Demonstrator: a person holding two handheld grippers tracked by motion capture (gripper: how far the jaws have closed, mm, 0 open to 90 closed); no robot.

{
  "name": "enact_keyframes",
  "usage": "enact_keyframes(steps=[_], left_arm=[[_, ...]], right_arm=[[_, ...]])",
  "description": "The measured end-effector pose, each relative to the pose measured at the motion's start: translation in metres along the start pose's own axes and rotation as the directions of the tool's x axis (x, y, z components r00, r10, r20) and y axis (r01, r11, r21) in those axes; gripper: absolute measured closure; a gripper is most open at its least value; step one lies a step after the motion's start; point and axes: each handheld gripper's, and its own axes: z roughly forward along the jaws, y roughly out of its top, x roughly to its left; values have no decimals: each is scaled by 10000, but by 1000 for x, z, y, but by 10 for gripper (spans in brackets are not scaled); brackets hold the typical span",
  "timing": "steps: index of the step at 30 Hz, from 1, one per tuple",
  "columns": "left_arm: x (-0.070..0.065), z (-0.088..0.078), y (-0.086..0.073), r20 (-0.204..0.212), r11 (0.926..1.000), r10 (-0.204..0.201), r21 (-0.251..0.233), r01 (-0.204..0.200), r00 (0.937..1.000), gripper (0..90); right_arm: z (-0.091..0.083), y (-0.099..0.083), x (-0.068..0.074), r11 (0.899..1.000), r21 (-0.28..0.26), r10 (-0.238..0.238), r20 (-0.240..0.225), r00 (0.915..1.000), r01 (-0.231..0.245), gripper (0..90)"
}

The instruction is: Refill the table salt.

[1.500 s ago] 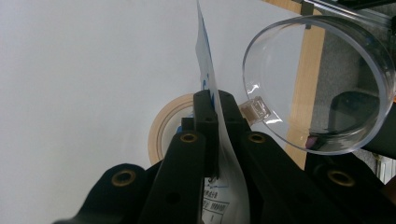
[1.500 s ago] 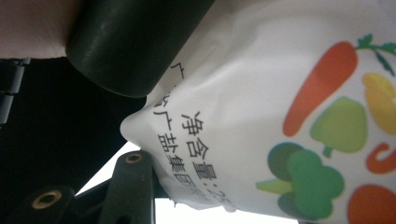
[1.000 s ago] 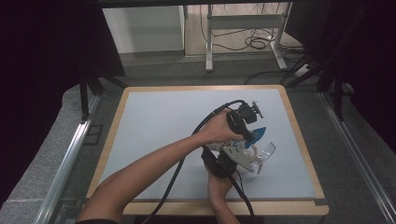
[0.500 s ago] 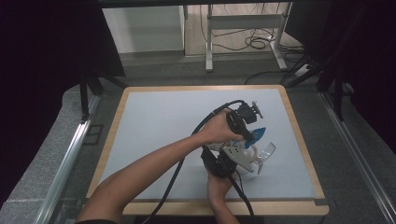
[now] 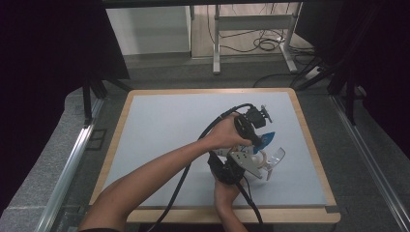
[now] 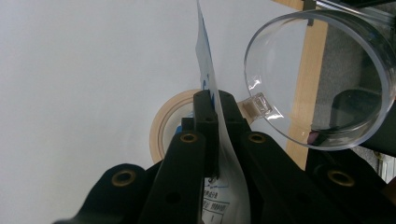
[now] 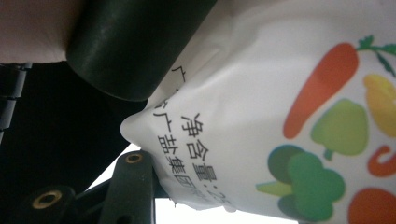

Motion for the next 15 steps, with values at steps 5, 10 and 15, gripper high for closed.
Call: enact_keyframes(steps=[5,10,15], left_arm=[[0,0,1,17,10000,11,-7,-11,10000,900],[0,-1,0,-6,10000,-19,-38,19,10000,900],[0,-2,-1,20,10000,-2,-51,2,10000,900]], right_arm=[[0,0,-1,10000,33,-29,44,10000,28,558],[0,1,0,10000,5,-65,9,10000,65,559],[0,1,1,9999,5,-104,3,9999,104,558]])
